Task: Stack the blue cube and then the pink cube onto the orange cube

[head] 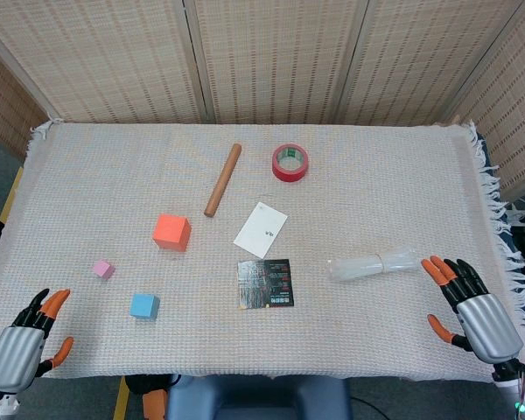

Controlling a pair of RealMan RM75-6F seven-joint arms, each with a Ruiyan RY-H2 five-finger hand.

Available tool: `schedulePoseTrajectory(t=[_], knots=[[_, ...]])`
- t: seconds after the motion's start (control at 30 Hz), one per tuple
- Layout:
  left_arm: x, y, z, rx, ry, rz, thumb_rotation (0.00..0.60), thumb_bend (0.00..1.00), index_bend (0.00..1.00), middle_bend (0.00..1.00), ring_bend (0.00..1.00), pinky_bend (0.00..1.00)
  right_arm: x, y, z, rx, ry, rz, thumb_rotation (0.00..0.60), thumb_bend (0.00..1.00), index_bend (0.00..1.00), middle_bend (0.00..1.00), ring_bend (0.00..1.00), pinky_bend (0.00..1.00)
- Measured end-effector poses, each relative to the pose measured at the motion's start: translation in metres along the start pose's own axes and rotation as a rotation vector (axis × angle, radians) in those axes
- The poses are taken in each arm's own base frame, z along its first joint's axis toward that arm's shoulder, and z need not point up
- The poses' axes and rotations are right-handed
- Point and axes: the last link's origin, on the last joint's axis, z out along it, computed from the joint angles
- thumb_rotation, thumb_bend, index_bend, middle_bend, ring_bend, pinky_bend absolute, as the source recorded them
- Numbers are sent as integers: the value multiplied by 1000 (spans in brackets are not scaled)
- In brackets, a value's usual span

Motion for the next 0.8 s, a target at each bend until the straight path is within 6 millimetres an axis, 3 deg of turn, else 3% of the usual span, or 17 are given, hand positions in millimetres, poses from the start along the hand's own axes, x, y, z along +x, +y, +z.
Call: schedulePoseTrajectory(t=[0.13, 0.23, 0.37, 0.43, 0.5, 0.63, 0.8], knots=[[-5, 4, 3, -16, -21, 1, 600, 375, 0, 106, 33, 244, 2, 0, -1, 1, -1, 8, 600, 293, 0, 0, 0, 0], [-10, 10, 8, -43, -47, 16, 600, 375, 0, 209, 135, 343, 4, 0, -3, -2, 6, 8, 600, 293, 0, 0, 0, 0], [-18, 20, 19, -93, -97, 79, 600, 371, 7, 623, 513, 694, 5, 0, -4, -6, 0, 11, 600, 294, 0, 0, 0, 0], [-25, 24, 27, -114, -144, 120, 600, 367, 12, 783, 654, 805, 4, 0, -3, -5, -4, 11, 600, 294, 0, 0, 0, 0], [-33, 28, 35, -129, -199, 166, 600, 357, 25, 877, 740, 869, 4, 0, -3, -5, -10, 9, 600, 294, 0, 0, 0, 0], [-46, 35, 51, -154, -283, 225, 600, 350, 39, 975, 844, 951, 2, 0, -1, -13, -27, 7, 600, 293, 0, 0, 0, 0], [-55, 47, 67, -188, -284, 224, 600, 347, 67, 1000, 911, 999, -2, 0, 1, -20, -54, -1, 600, 293, 0, 0, 0, 0]])
